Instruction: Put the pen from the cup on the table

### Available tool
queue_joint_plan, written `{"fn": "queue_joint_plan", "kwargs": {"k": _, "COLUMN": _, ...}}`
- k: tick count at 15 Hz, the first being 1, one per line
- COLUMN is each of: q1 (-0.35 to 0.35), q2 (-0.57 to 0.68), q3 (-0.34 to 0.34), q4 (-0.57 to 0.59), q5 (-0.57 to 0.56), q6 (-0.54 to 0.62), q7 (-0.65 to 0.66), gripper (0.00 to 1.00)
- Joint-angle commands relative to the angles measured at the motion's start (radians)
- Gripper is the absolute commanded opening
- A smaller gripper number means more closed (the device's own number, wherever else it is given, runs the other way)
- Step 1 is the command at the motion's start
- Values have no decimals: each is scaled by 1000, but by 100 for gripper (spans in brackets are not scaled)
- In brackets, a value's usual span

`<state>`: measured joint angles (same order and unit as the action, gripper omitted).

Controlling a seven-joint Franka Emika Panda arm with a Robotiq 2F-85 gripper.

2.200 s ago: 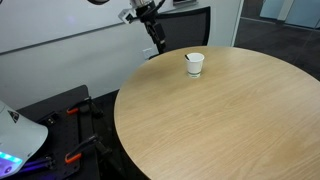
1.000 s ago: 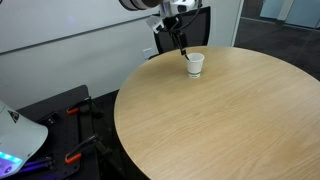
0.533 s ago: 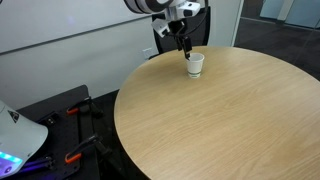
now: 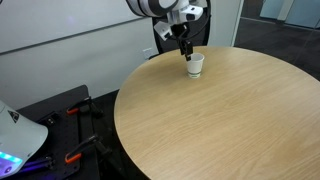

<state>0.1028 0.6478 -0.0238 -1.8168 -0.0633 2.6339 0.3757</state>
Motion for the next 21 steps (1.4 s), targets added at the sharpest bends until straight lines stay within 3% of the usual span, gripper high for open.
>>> {"fn": "queue_joint_plan", "kwargs": {"k": 1, "q1": 1, "q2": 14, "q3": -6, "q4": 33, "q5": 34, "q6": -33, "q7": -42, "gripper": 58}}
{"fn": "queue_joint_plan", "kwargs": {"k": 2, "q1": 1, "q2": 16, "q3": -6, "q4": 35, "q5": 34, "q6": -32, "q7": -41, "gripper": 49}}
{"fn": "queue_joint_plan", "kwargs": {"k": 4, "q1": 1, "q2": 18, "q3": -6, "q4": 38, "q5": 34, "q6": -31, "q7": -41, "gripper": 48}}
{"fn": "queue_joint_plan", "kwargs": {"k": 5, "q1": 2, "q2": 18, "q3": -6, "q4": 39, "q5": 34, "q6": -32, "q7": -40, "gripper": 40}}
{"fn": "queue_joint_plan", "kwargs": {"k": 6, "q1": 2, "q2": 19, "q3": -6, "q4": 41, "q5": 34, "q6": -32, "q7": -40, "gripper": 44}}
{"fn": "queue_joint_plan", "kwargs": {"k": 12, "q1": 3, "q2": 18, "q3": -7, "q4": 45, "q5": 34, "q6": -30, "q7": -39, "gripper": 34}}
{"fn": "queue_joint_plan", "kwargs": {"k": 14, "q1": 3, "q2": 16, "q3": -8, "q4": 42, "q5": 33, "q6": -29, "q7": -39, "gripper": 24}}
{"fn": "queue_joint_plan", "kwargs": {"k": 16, "q1": 4, "q2": 14, "q3": -8, "q4": 41, "q5": 33, "q6": -28, "q7": -38, "gripper": 6}}
{"fn": "queue_joint_plan", "kwargs": {"k": 18, "q1": 5, "q2": 13, "q3": -9, "q4": 40, "q5": 32, "q6": -27, "q7": -37, "gripper": 0}}
{"fn": "queue_joint_plan", "kwargs": {"k": 21, "q1": 9, "q2": 3, "q3": -12, "q4": 31, "q5": 28, "q6": -22, "q7": -33, "gripper": 3}}
